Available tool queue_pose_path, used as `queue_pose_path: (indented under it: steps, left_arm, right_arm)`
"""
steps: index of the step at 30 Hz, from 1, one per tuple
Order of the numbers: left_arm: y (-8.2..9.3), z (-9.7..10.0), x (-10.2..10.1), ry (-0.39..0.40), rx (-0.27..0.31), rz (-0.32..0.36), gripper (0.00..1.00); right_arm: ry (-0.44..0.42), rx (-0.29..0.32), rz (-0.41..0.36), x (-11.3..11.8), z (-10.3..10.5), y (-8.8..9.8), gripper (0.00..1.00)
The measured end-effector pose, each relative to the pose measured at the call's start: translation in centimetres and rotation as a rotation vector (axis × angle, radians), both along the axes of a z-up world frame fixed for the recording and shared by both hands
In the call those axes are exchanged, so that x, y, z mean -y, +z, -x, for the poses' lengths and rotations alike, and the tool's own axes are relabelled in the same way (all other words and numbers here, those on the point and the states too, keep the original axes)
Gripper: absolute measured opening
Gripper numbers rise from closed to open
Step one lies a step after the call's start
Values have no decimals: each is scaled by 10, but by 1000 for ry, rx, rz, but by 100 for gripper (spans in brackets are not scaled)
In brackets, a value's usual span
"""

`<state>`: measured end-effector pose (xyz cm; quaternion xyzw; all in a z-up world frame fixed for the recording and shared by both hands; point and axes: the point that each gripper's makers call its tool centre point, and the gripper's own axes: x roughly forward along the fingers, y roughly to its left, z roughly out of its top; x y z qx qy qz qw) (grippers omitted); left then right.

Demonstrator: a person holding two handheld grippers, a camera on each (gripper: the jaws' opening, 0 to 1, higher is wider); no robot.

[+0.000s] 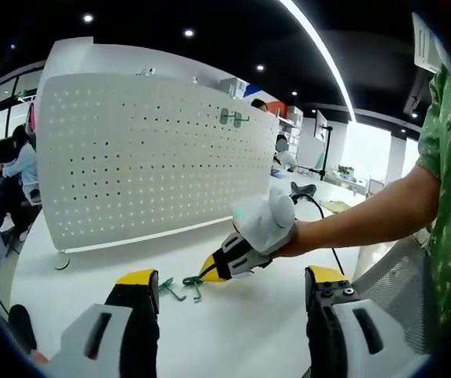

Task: Insert the hook assembly into the mounting plate slot until the hook locks in place.

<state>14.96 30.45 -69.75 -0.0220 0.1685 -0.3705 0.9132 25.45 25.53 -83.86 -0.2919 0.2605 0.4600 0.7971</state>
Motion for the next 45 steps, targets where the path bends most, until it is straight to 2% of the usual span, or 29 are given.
queue_pose_path:
  steps: [7,16,23,31,45]
  left_arm:
    - [0,0,-1,-1,-1,1,77]
    - [0,0,2,-9,-1,0,76]
    - [1,-1,3,-9,-1,7,76]
    - [4,-2,5,-15,3,10,76]
    - [12,-6,11,-25,11,35,74]
  right_arm:
    - [-94,-63,-96,6,-1,3,0]
    - [-150,-87,-157,11,1,7,0]
    - [-225,-116,-262,15,0,18,0]
    - [-261,-113,-311,20,0,26,0]
    - [-329,-96,-434,26,0,52,0]
